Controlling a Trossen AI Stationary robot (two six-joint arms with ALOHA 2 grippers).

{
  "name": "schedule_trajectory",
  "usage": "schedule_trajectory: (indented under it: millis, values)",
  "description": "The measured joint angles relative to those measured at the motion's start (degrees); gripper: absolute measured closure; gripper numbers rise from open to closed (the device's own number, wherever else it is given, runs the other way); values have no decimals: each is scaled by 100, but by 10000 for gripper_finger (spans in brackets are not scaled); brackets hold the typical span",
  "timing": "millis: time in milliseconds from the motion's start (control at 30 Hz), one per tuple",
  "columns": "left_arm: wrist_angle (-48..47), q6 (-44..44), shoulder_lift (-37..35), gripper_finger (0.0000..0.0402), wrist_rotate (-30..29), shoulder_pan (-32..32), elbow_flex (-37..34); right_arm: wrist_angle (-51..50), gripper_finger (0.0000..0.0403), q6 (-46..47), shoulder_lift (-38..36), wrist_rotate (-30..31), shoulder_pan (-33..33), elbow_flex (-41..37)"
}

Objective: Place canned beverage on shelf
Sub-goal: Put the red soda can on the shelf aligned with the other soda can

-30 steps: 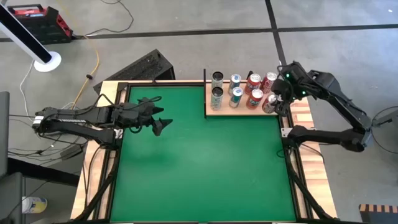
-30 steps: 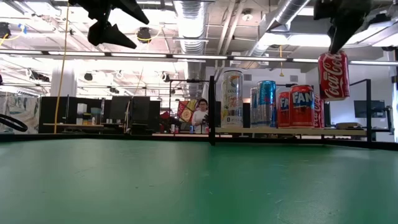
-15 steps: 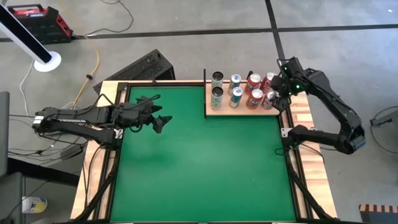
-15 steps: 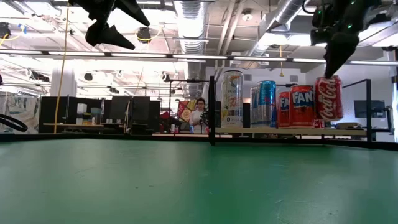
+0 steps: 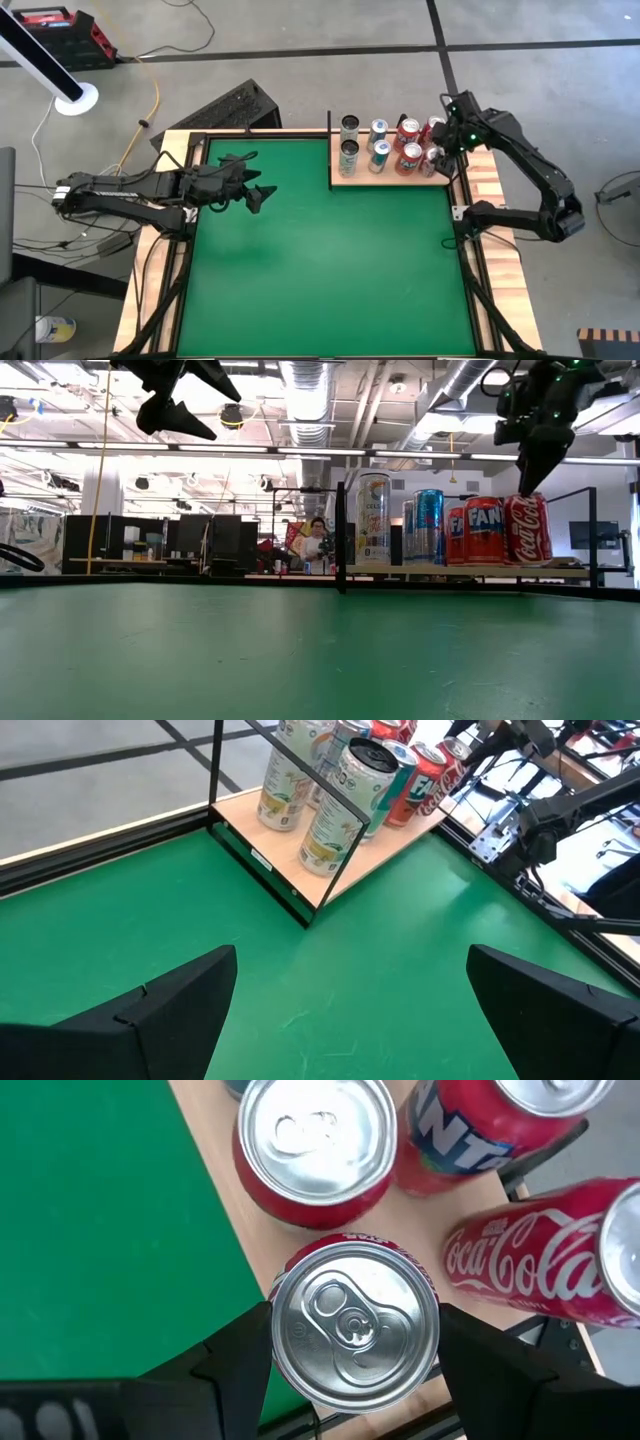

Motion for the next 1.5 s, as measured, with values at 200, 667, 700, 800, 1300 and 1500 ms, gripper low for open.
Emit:
schedule_trajectory:
  millis: [200,667,700,800,1300,1500]
  values:
    - [-1,0,0,22,0,0,0,84,133,195,0,72,2,0]
    - [-3,-39,0,22,2,-1,0,-241,92,-12,-1,229,104,14]
    - [-3,-39,0,22,2,0,0,-244,89,-14,-2,278,105,15]
    - [-3,-30,0,22,2,0,0,-269,88,-19,-2,305,103,15]
    - [-1,22,0,22,2,-1,0,-335,98,435,-272,472,310,486]
    - [-1,30,0,22,4,0,0,-1348,120,1075,-274,2,755,760]
